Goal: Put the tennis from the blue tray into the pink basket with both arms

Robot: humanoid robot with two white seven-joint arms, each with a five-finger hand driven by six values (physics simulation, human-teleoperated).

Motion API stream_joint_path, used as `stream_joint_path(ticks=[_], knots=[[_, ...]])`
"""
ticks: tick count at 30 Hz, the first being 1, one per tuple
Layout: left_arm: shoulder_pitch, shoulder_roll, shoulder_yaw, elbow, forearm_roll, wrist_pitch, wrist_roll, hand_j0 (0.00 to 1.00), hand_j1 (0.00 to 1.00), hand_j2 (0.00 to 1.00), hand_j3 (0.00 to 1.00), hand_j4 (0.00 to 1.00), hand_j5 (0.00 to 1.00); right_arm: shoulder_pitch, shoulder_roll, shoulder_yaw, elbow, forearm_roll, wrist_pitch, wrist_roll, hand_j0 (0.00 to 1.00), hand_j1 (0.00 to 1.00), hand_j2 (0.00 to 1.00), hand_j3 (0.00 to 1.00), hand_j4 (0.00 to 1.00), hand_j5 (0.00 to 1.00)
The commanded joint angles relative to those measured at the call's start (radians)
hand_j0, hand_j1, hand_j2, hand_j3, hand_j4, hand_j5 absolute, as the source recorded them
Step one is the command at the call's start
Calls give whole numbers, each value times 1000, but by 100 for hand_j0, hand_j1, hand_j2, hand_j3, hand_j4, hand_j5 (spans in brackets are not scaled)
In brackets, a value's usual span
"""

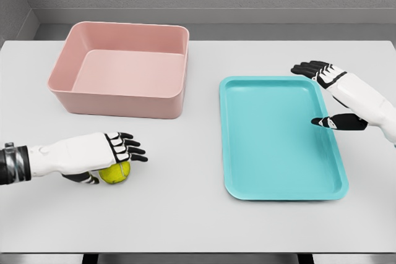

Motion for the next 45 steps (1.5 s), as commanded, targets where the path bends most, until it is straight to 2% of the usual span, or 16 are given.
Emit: stream_joint_path(ticks=[1, 11, 13, 16, 18, 21, 26, 34, 45], knots=[[0, 2, -9, 0, 6, 2, 0, 100, 100, 100, 100, 100, 100, 0, -1, 0, 0, -8, 3, -1, 100, 100, 100, 100, 100, 100], [-3, 1, -24, 1, 4, 2, 0, 100, 100, 100, 100, 100, 100, 0, -1, 0, 0, -8, 3, -1, 100, 100, 100, 100, 100, 100], [-3, 1, -30, 1, 4, 2, -23, 91, 91, 91, 91, 91, 91, 0, -1, 0, 0, -8, 3, -1, 100, 100, 100, 100, 100, 100], [-3, 2, -30, 1, 4, 2, -26, 85, 85, 85, 85, 85, 85, 0, -1, 0, -2, -8, 3, -1, 100, 100, 100, 100, 100, 100], [-3, 1, -30, 1, 3, 2, -46, 74, 74, 74, 74, 74, 74, 0, -1, 0, 0, -8, 3, -1, 100, 100, 100, 100, 100, 100], [-5, 2, -29, 1, 3, 2, -49, 64, 64, 64, 64, 64, 64, 0, -1, 0, -3, -9, 3, -1, 100, 100, 100, 100, 100, 100], [-12, 6, -29, 1, 6, 2, -63, 53, 53, 53, 53, 53, 53, 0, -1, 0, -2, -9, 3, -1, 100, 100, 100, 100, 100, 100], [-21, 10, -29, 0, 9, 2, -63, 52, 52, 52, 52, 52, 52, 0, -1, 0, -2, -9, 3, -1, 100, 100, 100, 100, 100, 100], [-83, 27, -30, 0, 19, 2, -63, 52, 52, 52, 52, 52, 52, 0, -1, 0, -2, -9, 3, -1, 100, 100, 100, 100, 100, 100]])
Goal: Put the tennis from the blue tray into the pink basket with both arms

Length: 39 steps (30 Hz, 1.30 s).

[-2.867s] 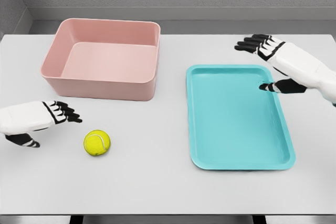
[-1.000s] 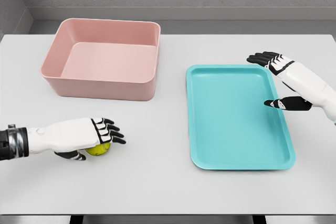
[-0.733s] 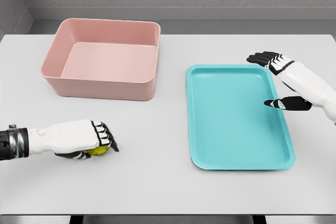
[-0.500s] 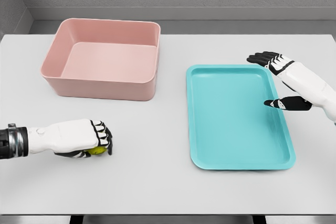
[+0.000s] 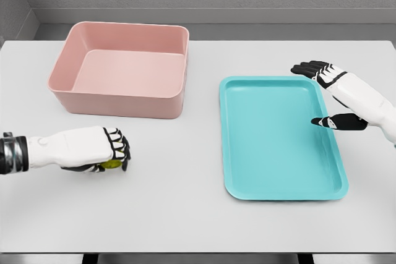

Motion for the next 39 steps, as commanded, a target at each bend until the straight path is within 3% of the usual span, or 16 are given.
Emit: stream_joint_path(ticks=[1, 39], knots=[[0, 9, 0, -1, 7, 2, 0, 53, 53, 53, 53, 53, 53, 0, -1, 0, 0, -8, 3, -1, 100, 100, 100, 100, 100, 100], [-187, 25, 0, 1, 43, 2, 2, 53, 53, 53, 53, 53, 53, 2, -1, -2, -4, -9, 3, -1, 100, 100, 100, 100, 100, 100]])
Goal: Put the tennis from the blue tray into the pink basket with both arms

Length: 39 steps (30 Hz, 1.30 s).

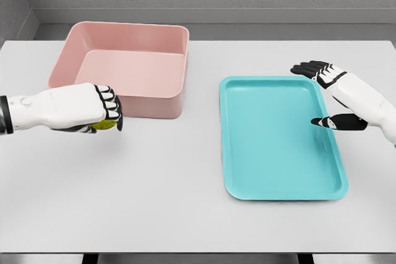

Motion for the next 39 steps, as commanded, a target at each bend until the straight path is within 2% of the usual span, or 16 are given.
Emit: stream_joint_path(ticks=[1, 9, 12, 16, 18, 25, 27, 29, 30, 32, 33, 39], knots=[[-2, 0, 0, 0, 6, 2, 0, 53, 53, 53, 53, 53, 53, 0, -1, 0, 0, -8, 3, -1, 100, 100, 100, 100, 100, 100], [-49, -17, -9, 9, 5, 2, 0, 53, 53, 53, 53, 53, 53, 0, -1, 0, 0, -8, 3, -1, 100, 100, 100, 100, 100, 100], [-101, -49, -49, 18, -3, 2, 0, 53, 53, 53, 53, 53, 53, 0, -1, 0, 0, -8, 3, -1, 100, 100, 100, 100, 100, 100], [-130, -74, -53, 40, -6, 2, 0, 53, 53, 53, 53, 53, 53, 2, -1, -1, 0, -8, 3, -1, 100, 100, 100, 100, 100, 100], [-161, -79, -79, 64, -6, 2, -1, 53, 53, 53, 53, 53, 53, 2, -1, -1, 0, -8, 3, -1, 100, 100, 100, 100, 100, 100], [-291, -164, -167, 208, -6, 2, -1, 53, 53, 53, 53, 53, 53, 0, -1, 0, 0, -8, 3, -1, 100, 100, 100, 100, 100, 100], [-328, -195, -187, 287, -8, 2, -1, 53, 53, 53, 53, 53, 53, 0, -1, 0, 0, -8, 3, -1, 100, 100, 100, 100, 100, 100], [-391, -243, -211, 425, -8, 2, -1, 53, 53, 53, 53, 53, 53, 0, -1, 0, 0, -8, 3, -1, 100, 100, 100, 100, 100, 100], [-413, -273, -211, 483, -8, 2, -3, 57, 57, 57, 57, 57, 57, 0, -1, 0, 0, -8, 3, -1, 100, 100, 100, 100, 100, 100], [-449, -304, -210, 557, -8, 2, -1, 87, 87, 87, 87, 87, 87, 0, -1, -1, 0, -8, 3, -1, 100, 100, 100, 100, 100, 100], [-454, -306, -210, 569, -3, 2, 3, 100, 100, 100, 100, 100, 100, 0, -1, -1, 0, -8, 3, -1, 100, 100, 100, 100, 100, 100], [-448, -280, -211, 552, 9, 2, 3, 100, 100, 100, 100, 100, 100, 0, -1, -1, 1, -8, 3, -1, 100, 100, 100, 100, 100, 100]])
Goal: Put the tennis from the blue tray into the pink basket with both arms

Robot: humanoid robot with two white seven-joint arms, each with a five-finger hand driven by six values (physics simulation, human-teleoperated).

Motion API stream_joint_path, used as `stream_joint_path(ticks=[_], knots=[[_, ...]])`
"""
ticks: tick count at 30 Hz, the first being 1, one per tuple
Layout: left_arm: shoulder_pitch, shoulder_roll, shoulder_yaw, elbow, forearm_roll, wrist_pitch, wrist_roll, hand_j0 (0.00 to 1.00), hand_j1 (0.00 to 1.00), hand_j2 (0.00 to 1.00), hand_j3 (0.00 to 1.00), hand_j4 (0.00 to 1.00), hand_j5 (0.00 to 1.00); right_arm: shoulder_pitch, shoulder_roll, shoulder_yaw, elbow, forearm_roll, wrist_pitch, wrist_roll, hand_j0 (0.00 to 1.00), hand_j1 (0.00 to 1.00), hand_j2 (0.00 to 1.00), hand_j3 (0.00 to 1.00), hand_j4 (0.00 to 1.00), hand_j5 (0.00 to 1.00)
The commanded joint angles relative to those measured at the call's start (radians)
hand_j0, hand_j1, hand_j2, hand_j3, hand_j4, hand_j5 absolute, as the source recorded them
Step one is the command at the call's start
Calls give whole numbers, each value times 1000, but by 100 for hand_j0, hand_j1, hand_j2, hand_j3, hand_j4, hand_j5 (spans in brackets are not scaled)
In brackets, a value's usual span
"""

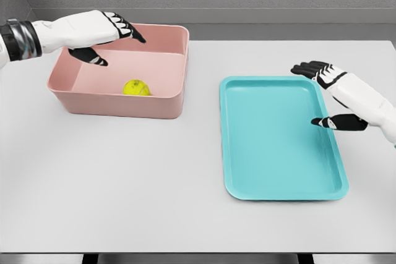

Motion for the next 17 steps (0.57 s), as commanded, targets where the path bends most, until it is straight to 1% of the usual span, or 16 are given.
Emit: stream_joint_path(ticks=[1, 2, 5, 6, 8, 10, 12, 13, 16, 17], knots=[[0, 20, 1, 2, 28, 2, 2, 100, 100, 100, 100, 100, 100, -2, -1, -1, 1, -8, 3, -1, 100, 100, 100, 100, 100, 100], [3, 43, 1, -2, 66, 2, 1, 100, 100, 100, 100, 100, 100, 0, -1, -1, 1, -8, 3, -1, 100, 100, 100, 100, 100, 100], [12, 87, 2, -23, 81, 2, 2, 100, 100, 100, 100, 100, 100, -2, -1, -1, 1, -8, 3, -1, 100, 100, 100, 100, 100, 100], [21, 115, 5, -38, 84, 2, 2, 100, 100, 100, 100, 100, 100, 0, -1, -1, 1, -8, 3, -1, 100, 100, 100, 100, 100, 100], [46, 162, 7, -45, 121, 2, 2, 100, 100, 100, 100, 100, 100, 0, -1, -2, 1, -8, 3, -1, 100, 100, 100, 100, 100, 100], [64, 187, 7, -48, 124, 2, 2, 100, 100, 100, 100, 100, 100, 2, -1, -8, 2, -8, 3, -1, 100, 100, 100, 100, 100, 100], [101, 227, 8, -51, 189, 2, 2, 100, 100, 100, 100, 100, 100, 2, -1, -8, 1, -8, 3, -1, 100, 100, 100, 100, 100, 100], [109, 239, 8, -54, 200, 2, 2, 100, 100, 100, 100, 100, 100, 2, -1, -8, 1, -8, 3, -1, 100, 100, 100, 100, 100, 100], [107, 242, 16, -61, 203, 2, 2, 100, 100, 100, 100, 100, 100, 2, -1, -8, 1, -8, 3, -1, 100, 100, 100, 100, 100, 100], [107, 250, 16, -68, 219, 2, 2, 100, 100, 100, 100, 100, 100, 2, -1, -8, 1, -8, 3, -1, 100, 100, 100, 100, 100, 100]])
